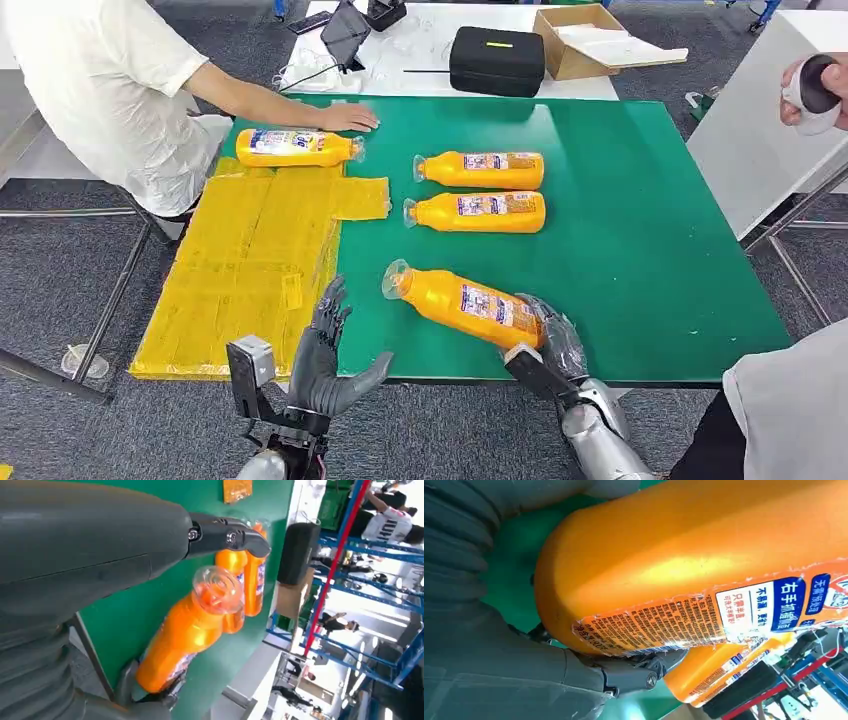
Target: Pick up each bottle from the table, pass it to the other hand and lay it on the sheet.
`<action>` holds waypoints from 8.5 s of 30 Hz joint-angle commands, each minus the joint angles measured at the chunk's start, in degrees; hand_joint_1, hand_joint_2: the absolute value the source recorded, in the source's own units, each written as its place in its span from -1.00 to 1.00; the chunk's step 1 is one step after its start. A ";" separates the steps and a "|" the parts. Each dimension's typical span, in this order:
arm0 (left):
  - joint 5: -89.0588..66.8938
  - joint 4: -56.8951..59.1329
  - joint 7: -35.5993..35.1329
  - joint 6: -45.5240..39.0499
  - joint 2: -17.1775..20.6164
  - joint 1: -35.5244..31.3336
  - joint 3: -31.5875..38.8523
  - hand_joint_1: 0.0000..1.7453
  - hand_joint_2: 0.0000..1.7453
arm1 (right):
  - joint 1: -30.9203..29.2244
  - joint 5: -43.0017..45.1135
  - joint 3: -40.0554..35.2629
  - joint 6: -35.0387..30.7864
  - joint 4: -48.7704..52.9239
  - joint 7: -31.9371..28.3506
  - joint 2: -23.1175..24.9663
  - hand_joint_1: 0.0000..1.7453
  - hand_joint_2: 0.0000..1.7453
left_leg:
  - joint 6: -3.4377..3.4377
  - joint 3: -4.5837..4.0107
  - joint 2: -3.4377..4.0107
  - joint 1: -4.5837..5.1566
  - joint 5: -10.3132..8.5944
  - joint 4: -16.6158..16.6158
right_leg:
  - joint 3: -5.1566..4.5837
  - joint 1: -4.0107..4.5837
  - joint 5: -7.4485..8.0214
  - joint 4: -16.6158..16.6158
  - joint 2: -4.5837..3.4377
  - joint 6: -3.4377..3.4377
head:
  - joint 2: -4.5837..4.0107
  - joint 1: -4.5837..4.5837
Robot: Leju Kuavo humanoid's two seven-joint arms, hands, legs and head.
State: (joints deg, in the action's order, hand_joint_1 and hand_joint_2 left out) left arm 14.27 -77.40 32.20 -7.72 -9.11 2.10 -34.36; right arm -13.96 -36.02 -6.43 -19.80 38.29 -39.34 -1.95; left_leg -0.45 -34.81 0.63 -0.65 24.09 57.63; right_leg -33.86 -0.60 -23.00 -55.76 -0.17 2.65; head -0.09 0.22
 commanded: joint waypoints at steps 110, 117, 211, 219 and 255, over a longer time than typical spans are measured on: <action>-3.31 0.55 0.57 12.93 -0.61 -4.72 10.15 1.00 1.00 | 8.41 0.33 -22.87 -5.61 24.87 2.57 6.17 -1.00 -1.00 | -0.05 -0.66 -0.10 0.01 -0.06 0.02 | -0.57 -0.01 -0.03 -0.07 0.07 -0.06 | 0.00 0.04; 10.93 -5.69 -3.75 16.41 -1.63 -1.89 16.21 1.00 1.00 | 14.74 3.88 -15.65 -12.82 31.78 -0.66 5.24 -1.00 -1.00 | -0.06 -0.88 -0.32 0.02 -0.12 0.00 | -0.77 -0.03 -0.01 -0.04 0.29 -0.03 | 0.00 0.00; -56.57 29.72 -4.40 -5.94 6.77 -25.63 1.47 -1.00 1.00 | 9.03 16.63 -32.71 -19.73 33.06 -0.66 -0.47 -1.00 1.00 | 0.07 -0.73 -0.45 -0.02 -0.28 0.08 | -0.59 0.03 0.00 -0.21 0.29 -0.13 | 0.00 0.00; -57.73 30.35 -3.78 -12.61 5.51 -25.43 1.94 -1.00 1.00 | 8.97 15.77 -32.32 -20.09 32.50 -0.66 -0.45 -1.00 1.00 | 0.06 -0.90 -0.51 0.01 -0.39 0.01 | -0.75 -0.02 0.08 -0.16 0.36 -0.04 | 0.00 0.02; -23.08 6.02 -5.40 -14.94 -1.87 -6.48 4.70 -1.00 1.00 | 12.37 -19.81 1.69 -16.70 21.32 17.10 -7.36 -1.00 1.00 | -0.14 -1.00 -0.73 0.25 -0.27 0.03 | -0.79 -0.19 0.03 -0.09 0.57 0.00 | 0.00 0.00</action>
State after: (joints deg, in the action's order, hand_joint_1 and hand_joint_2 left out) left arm -9.01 -71.78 26.95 -22.71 -11.67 -3.87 -29.16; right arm -0.18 -55.82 -6.40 -36.44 62.55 -22.14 -9.77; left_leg -0.59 -35.99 -0.16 -0.39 23.75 57.68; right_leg -34.82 -0.81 -22.93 -55.88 0.47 2.72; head -0.09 0.22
